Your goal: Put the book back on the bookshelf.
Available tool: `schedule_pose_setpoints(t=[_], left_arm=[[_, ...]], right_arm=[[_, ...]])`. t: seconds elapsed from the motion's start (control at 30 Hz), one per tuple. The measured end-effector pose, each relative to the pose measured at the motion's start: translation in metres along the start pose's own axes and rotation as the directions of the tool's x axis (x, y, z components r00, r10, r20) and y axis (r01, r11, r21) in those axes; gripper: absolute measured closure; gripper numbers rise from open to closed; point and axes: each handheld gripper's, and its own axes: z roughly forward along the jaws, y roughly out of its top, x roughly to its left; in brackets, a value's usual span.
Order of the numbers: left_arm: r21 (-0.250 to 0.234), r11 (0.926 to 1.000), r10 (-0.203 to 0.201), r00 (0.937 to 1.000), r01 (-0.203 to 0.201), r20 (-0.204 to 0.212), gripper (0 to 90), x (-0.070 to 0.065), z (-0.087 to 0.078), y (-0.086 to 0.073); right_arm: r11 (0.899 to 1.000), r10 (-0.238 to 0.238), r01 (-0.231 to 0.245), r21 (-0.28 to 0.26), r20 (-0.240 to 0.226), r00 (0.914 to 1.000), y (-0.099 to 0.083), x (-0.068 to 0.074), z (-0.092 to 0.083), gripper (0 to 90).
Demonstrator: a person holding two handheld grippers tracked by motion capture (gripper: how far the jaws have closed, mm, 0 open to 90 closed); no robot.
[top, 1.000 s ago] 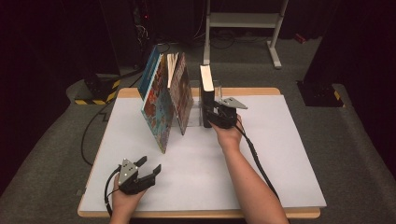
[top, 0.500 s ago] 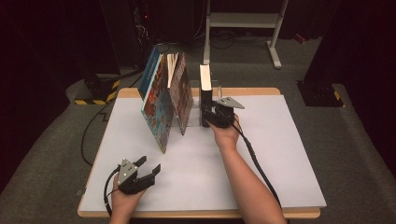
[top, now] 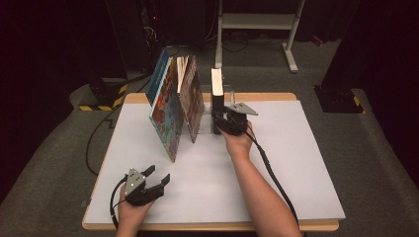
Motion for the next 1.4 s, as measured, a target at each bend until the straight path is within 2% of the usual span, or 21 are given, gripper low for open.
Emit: schedule_pose_setpoints(t=[0.63, 0.87, 1.03, 1.2, 1.4], left_arm=[[0.0, 1.0, 0.002, 1.0, -0.002, 0.0, 31.3, 0.0, 0.0, 0.0], [-0.001, 1.0, -0.001, 1.0, 0.001, 0.0, 31.3, -0.001, 0.001, 0.0], [0.011, 0.9999, 0.011, 0.9999, -0.011, 0.0, 31.3, -0.001, 0.001, -0.001], [0.012, 0.9999, 0.012, 0.9999, -0.012, 0.001, 31.2, -0.001, 0.001, -0.001], [0.015, 0.9998, 0.009, 1.0, -0.01, 0.003, 31.0, -0.001, 0.002, -0.002]], right_arm=[[1.0, 0.027, -0.027, -0.001, -0.022, 0.9994, -0.002, -0.003, -0.002, 44.4], [1.0, -0.003, 0.003, 0.008, -0.03, 0.9995, -0.003, -0.001, -0.005, 37.9], [1.0, -0.012, 0.012, 0.005, -0.037, 0.9992, -0.001, 0.0, -0.008, 33.8], [1.0, -0.018, 0.019, 0.009, -0.042, 0.9989, -0.001, 0.001, -0.01, 31.7], [0.999, -0.049, 0.05, 0.016, -0.044, 0.9978, -0.003, 0.003, -0.018, 28.4]])
